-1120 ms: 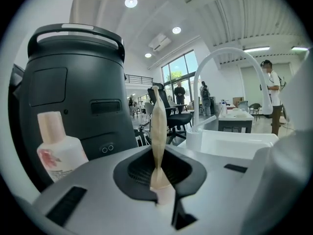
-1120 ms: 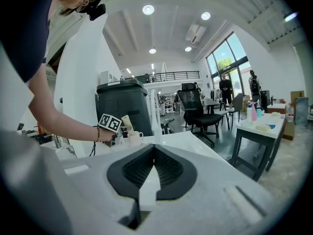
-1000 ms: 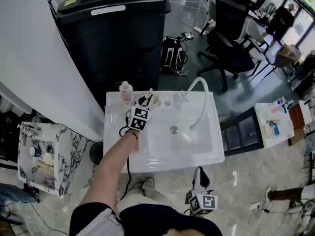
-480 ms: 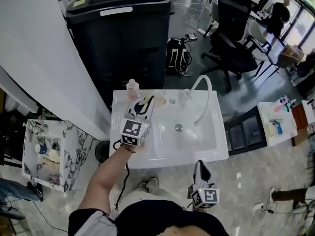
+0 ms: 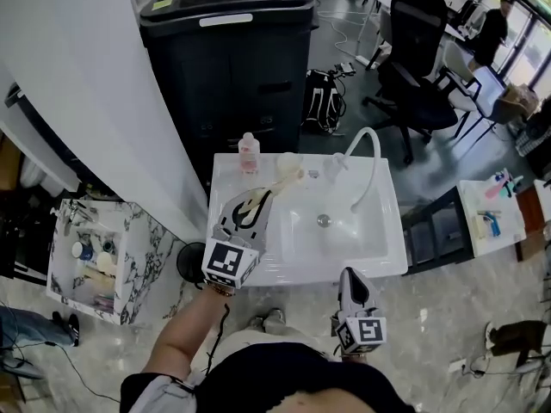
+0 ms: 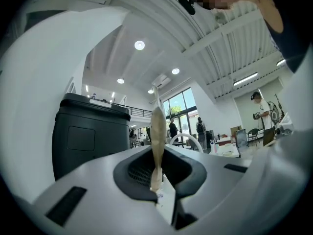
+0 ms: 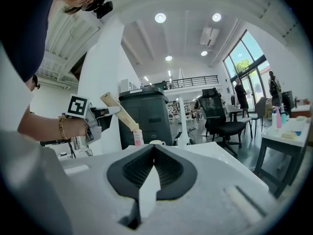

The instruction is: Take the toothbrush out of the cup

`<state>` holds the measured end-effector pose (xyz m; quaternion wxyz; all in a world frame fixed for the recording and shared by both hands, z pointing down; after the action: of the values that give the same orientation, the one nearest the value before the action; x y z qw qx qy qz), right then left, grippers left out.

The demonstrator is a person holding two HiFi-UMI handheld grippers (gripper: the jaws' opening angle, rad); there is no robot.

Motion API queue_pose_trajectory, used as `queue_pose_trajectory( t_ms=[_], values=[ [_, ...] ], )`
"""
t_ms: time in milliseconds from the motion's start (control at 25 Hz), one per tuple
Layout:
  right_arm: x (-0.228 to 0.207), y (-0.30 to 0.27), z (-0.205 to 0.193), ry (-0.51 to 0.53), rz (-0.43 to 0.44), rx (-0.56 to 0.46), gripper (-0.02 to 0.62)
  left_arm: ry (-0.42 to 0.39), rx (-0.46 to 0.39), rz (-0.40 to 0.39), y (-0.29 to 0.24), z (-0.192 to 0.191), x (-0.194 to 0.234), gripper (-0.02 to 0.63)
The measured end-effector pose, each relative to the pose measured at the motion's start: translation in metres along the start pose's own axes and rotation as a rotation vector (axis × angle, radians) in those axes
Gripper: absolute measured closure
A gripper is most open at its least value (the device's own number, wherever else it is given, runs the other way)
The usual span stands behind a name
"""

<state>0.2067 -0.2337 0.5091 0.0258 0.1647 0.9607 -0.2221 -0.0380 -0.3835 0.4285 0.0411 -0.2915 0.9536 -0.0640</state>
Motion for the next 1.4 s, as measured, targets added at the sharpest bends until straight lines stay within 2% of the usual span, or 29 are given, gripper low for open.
queue_pose_trajectory(
  t_ms=[280,680,920,1200,1400],
  values=[
    [0.022,-0.006,0.009,0.032,0.041,-0.023,0.591,-0.007,0.003,0.028,0.068,0.001,-0.006,0.580],
    [0.028,-0.008,0.017,0.055,0.033,-0.052,0.591,0.030,0.052,0.102,0.121,-0.023,-0.008,0.580],
    [0.023,-0.009,0.016,0.059,0.008,-0.057,0.591,0.065,0.090,0.155,0.138,-0.043,0.000,0.580],
    [0.022,-0.011,0.013,0.059,0.001,-0.046,0.591,0.080,0.120,0.155,0.140,-0.051,-0.008,0.580],
    [0.023,-0.010,0.015,0.044,0.004,-0.055,0.591,0.021,0.100,0.139,0.139,-0.050,-0.016,0.580]
  ],
)
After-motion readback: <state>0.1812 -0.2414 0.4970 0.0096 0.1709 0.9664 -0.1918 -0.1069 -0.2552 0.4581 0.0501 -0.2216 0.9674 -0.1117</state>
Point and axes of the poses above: the fingertips, and each gripper's own axes: y backward along the fingers, x to its left, z out of its top, the point moved 6 cm from there along y, backward along the fingers, and after that the axes turned 15 degrees about x, right-handed, at the moved point
